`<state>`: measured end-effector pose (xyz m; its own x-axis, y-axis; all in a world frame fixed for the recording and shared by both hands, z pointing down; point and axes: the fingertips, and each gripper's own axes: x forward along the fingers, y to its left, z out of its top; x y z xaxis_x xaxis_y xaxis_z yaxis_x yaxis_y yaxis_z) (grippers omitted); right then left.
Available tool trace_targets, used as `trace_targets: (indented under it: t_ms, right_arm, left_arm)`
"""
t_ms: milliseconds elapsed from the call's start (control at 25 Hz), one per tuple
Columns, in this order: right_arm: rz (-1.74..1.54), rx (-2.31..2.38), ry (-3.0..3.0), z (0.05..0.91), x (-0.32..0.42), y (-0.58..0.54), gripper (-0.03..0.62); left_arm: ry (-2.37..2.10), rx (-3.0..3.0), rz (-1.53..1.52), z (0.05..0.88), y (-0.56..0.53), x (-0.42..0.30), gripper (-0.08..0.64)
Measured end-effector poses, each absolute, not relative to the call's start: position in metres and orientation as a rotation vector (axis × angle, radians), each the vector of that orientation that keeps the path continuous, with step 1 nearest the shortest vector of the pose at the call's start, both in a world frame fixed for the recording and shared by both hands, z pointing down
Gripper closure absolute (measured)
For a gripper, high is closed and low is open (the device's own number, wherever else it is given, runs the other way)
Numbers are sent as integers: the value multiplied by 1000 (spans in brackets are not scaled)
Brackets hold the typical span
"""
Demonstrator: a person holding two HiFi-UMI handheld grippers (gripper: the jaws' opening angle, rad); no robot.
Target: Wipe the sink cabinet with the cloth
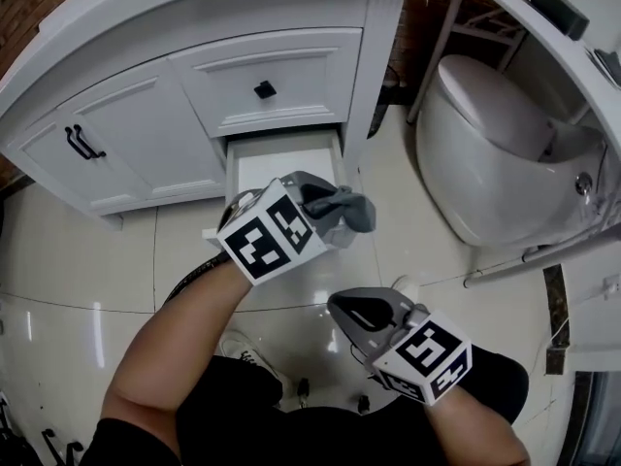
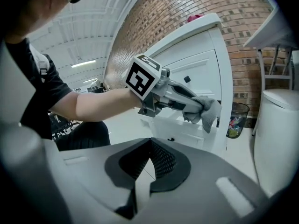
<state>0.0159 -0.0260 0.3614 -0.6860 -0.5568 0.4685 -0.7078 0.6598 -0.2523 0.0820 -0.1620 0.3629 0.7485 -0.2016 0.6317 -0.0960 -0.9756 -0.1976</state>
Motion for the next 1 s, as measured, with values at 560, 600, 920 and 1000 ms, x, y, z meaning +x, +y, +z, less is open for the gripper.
trace_targets:
  t_ms: [560,600,920,1000]
  right_arm:
    - [555,1003,-2530,363,23,-13,588]
    - [551,1000,-2531,363,21,-12,588]
    - [502,962,-2524,365,7,-4,588]
    - [491,953,-2523,366,4,-2,588]
  left_arm:
    - [444,-2752,-1142,371,-158,23,523]
    - [467,-2749,-1153,373,-158,15,523]
    - [700,-2705,-1150,373,-162,-57,523]
    - [785,-2704,-1144,374,-163,-80,523]
